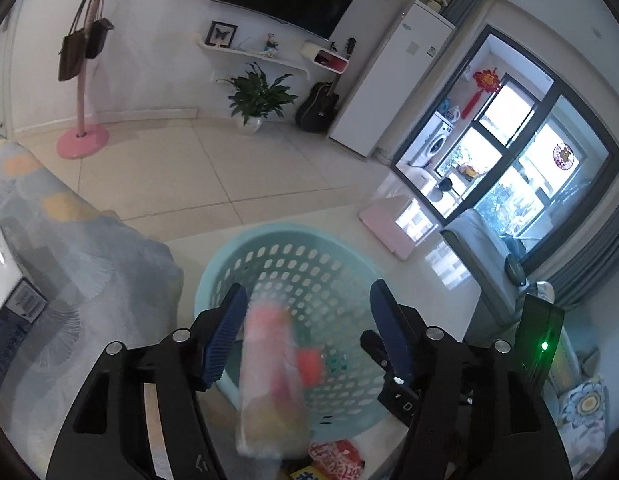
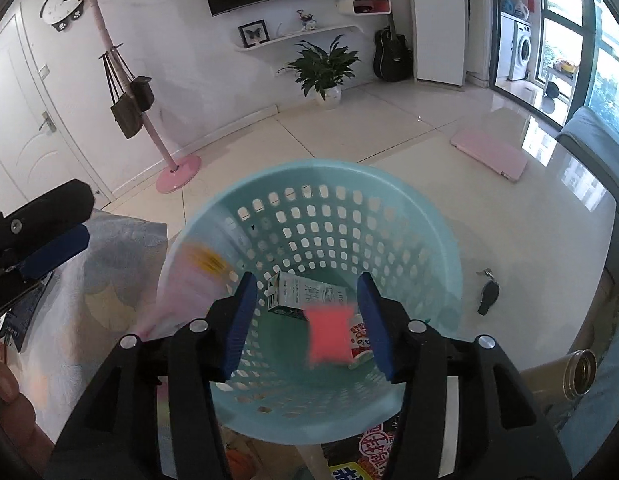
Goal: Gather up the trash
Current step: 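Carry bottle and pink bag over the blue basket and release both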
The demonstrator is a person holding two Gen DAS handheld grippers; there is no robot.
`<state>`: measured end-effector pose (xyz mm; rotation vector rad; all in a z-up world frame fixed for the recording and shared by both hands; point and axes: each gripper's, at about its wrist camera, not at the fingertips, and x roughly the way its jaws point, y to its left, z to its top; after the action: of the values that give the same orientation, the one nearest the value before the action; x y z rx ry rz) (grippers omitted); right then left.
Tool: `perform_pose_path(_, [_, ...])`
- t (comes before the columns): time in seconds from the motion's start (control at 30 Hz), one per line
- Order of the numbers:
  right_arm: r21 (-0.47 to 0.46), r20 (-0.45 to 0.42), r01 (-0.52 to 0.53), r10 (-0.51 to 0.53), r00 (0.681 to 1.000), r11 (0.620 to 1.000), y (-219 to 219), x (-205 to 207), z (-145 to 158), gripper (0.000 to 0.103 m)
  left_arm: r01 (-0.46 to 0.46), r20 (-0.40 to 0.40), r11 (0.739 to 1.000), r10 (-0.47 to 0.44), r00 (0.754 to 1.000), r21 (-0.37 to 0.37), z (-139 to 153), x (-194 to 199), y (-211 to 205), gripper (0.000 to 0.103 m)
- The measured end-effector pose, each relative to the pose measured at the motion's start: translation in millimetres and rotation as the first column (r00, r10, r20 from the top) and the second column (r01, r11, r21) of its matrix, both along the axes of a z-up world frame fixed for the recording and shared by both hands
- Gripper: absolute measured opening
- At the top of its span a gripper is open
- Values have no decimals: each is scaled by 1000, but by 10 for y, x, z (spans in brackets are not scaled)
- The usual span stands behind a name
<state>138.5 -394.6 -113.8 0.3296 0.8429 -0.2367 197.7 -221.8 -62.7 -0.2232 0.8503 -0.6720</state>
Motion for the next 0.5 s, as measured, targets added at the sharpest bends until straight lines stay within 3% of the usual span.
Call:
perform_pose_path(0.27, [-28,45,-25,27,999,999,137,-117,244,49,-13,57,1000,14,998,-28,268,-192,220,63])
perform_pose_path(0.5, [-64,156,-114,123,980,991,562,-294,762,49,-46,156,996,57,986,-70,742,-566,639,63])
